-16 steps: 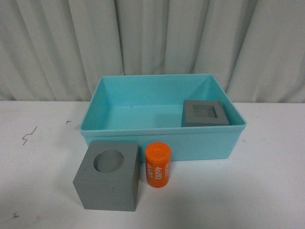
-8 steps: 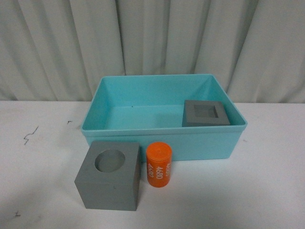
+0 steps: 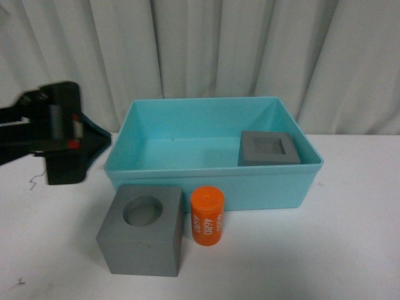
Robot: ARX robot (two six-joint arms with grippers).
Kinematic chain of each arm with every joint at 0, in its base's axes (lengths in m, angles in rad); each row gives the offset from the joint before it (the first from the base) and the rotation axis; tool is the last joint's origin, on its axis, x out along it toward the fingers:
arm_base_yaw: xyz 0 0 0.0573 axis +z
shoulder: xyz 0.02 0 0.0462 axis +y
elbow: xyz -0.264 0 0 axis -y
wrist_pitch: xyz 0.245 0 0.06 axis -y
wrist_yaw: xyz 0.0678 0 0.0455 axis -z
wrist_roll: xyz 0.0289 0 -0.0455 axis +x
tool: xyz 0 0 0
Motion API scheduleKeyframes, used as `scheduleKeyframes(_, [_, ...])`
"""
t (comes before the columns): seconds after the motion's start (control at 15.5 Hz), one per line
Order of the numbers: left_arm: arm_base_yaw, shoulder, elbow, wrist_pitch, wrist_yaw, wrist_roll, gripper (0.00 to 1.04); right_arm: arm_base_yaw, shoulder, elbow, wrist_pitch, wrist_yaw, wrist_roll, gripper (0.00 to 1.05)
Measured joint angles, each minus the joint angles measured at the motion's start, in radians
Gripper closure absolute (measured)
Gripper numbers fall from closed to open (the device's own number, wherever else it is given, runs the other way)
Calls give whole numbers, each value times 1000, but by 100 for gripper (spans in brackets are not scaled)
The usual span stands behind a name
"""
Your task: Place gray and orange parts in blue box
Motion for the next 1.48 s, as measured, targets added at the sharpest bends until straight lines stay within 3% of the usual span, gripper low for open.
scheduleKeyframes(0.39, [-13, 302, 93, 29, 9, 10, 7, 0, 0, 0, 0, 0, 0, 6])
scheduleKeyframes(1.29, [-40, 519, 186, 15, -113, 96, 7, 0, 0, 0, 0, 0, 0, 6])
scheduleKeyframes(1.35, [-44, 519, 185, 19, -112, 103, 29, 0, 0, 0, 0, 0, 0, 6])
scheduleKeyframes(1.48, [-46, 519, 185, 18, -109, 106, 47, 0, 0, 0, 0, 0, 0, 6])
